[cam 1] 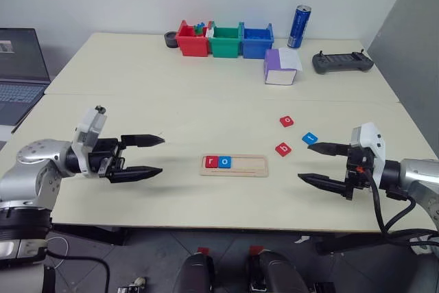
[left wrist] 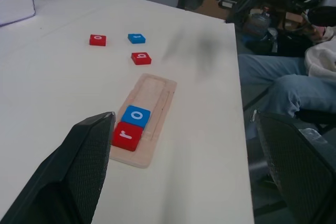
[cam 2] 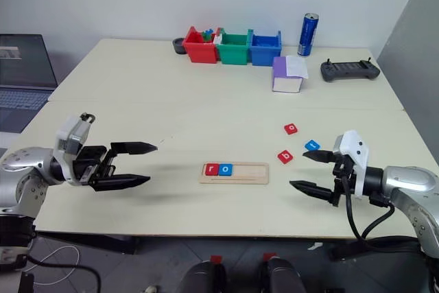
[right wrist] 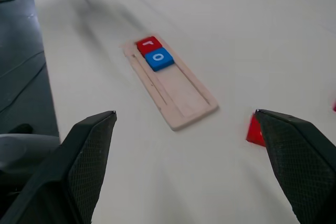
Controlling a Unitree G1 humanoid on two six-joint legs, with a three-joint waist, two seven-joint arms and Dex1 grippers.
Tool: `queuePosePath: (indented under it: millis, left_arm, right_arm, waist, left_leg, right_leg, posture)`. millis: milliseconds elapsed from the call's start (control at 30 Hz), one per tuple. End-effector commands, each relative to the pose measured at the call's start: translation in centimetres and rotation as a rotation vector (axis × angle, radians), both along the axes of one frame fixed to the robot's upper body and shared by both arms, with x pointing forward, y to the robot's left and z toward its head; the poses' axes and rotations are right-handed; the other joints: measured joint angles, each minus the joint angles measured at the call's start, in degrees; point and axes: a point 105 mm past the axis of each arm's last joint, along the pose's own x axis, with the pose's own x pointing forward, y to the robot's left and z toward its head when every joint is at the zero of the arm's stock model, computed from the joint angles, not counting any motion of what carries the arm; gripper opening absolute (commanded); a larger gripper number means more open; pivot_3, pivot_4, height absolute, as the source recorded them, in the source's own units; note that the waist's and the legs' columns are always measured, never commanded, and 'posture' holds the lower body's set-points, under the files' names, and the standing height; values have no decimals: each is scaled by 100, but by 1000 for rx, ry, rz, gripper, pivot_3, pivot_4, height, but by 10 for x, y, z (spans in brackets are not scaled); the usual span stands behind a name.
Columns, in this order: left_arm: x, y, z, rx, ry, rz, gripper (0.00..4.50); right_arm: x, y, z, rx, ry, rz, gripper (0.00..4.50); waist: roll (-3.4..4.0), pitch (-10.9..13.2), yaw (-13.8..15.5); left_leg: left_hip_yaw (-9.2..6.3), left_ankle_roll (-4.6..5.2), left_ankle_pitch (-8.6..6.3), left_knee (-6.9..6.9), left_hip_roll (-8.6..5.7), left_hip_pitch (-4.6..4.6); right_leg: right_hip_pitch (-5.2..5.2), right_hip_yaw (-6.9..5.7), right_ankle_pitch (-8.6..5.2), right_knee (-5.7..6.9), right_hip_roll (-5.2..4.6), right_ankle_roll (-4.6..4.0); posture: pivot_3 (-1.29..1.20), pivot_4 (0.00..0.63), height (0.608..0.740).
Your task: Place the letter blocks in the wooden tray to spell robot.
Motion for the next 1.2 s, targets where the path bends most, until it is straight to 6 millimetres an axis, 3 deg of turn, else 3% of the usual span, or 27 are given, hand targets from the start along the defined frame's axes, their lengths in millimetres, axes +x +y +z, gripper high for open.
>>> queuePosePath:
  millis: [33,267,500,833,900,1067,1200]
  left_arm:
    - [-6,2,13,8,-55,-18,4452]
    - [-9,1,-1,26,-62,-28,4452]
    - [-6,1,3,26,-83,-29,4452]
    - [-7,5,5,33,-98,-19,4452]
    - [-8,4,5,31,-100,-21,4452]
    - [-11,-3,5,-5,-105,-32,4452]
    - [-13,-5,-3,-14,-105,-29,4452]
  right_arm:
    - [20,-19,13,-12,-94,-107,4500]
    - [48,-24,0,-18,-105,-188,4500]
    - [86,-39,-6,23,-113,-394,4500]
    - [105,-15,-20,25,-113,-485,4500]
    - [105,-10,-20,46,-109,-473,4500]
    - [75,27,-18,78,-58,-284,4500]
    - [69,35,-25,67,-25,-281,4500]
  waist:
    - [0,0,6]
    - [0,0,-18]
    - [1,0,-16]
    - [1,0,-41]
    - [1,0,-31]
    - [1,0,-25]
    - [2,-1,-24]
  left_leg:
    - [0,2,1,1,0,0]
    - [6,1,2,-12,1,-2]
    - [6,1,3,-8,0,-3]
    - [10,0,3,-12,1,-3]
    - [9,0,4,-12,1,-3]
    - [9,-1,4,-13,1,-9]
    - [9,0,3,-12,1,-9]
  right_leg:
    - [0,0,2,0,0,2]
    - [-8,3,0,-1,2,-1]
    - [-8,3,0,2,0,0]
    - [-12,6,0,4,0,-1]
    - [-13,6,0,6,0,-1]
    - [-16,8,0,2,0,-1]
    - [-17,8,0,2,0,-1]
  posture:
    - [0,150,740]
    - [0,150,740]
    - [0,150,740]
    - [0,150,740]
    - [0,150,740]
    - [0,150,740]
    - [0,150,740]
